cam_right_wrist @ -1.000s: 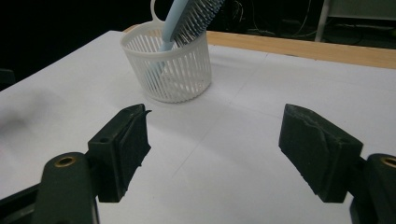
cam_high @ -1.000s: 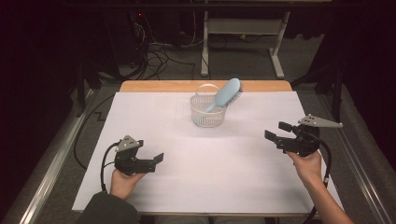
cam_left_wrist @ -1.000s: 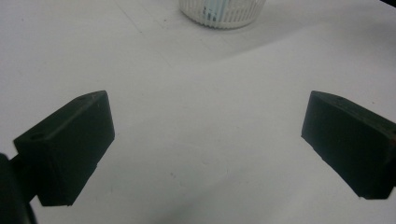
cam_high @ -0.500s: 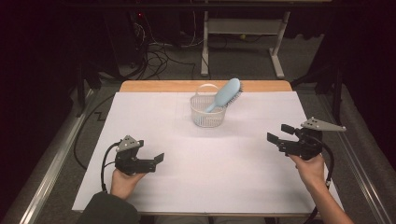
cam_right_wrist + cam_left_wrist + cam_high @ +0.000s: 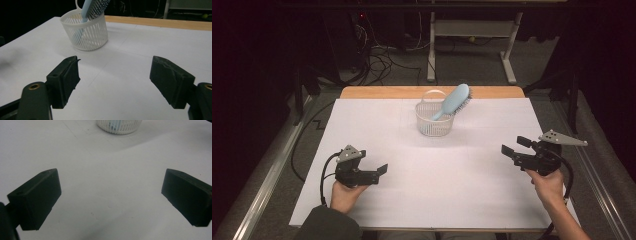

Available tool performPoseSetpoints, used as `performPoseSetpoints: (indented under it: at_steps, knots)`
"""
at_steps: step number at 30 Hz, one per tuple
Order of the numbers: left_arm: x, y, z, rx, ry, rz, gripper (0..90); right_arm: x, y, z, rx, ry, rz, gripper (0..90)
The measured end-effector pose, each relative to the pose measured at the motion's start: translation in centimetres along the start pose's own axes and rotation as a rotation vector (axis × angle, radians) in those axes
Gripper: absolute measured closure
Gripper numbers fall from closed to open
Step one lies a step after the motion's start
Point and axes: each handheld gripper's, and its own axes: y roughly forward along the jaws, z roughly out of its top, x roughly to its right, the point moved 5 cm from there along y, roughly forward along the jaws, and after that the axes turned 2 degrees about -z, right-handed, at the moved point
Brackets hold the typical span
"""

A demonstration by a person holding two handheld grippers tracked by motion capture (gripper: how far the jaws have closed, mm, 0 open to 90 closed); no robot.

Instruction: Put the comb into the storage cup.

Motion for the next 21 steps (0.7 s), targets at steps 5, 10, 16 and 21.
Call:
performPoseSetpoints:
  at_steps: [5,10,16,21]
  knots:
    - [0.0,0.0,0.0,0.000,0.000,0.000,1.6,0.0,-0.3,-0.3,0.006,0.004,-0.001,23.7]
    - [-0.1,0.0,0.0,0.000,0.001,0.001,1.6,0.0,-0.6,-0.5,0.014,0.009,0.002,23.7]
    - [0.0,-0.1,0.0,0.002,0.002,0.002,1.6,-0.1,-0.8,-0.8,0.016,0.013,0.003,23.7]
    - [0.1,-0.1,0.0,-0.002,0.006,0.001,1.6,0.0,-0.9,-1.2,0.014,0.007,-0.005,23.7]
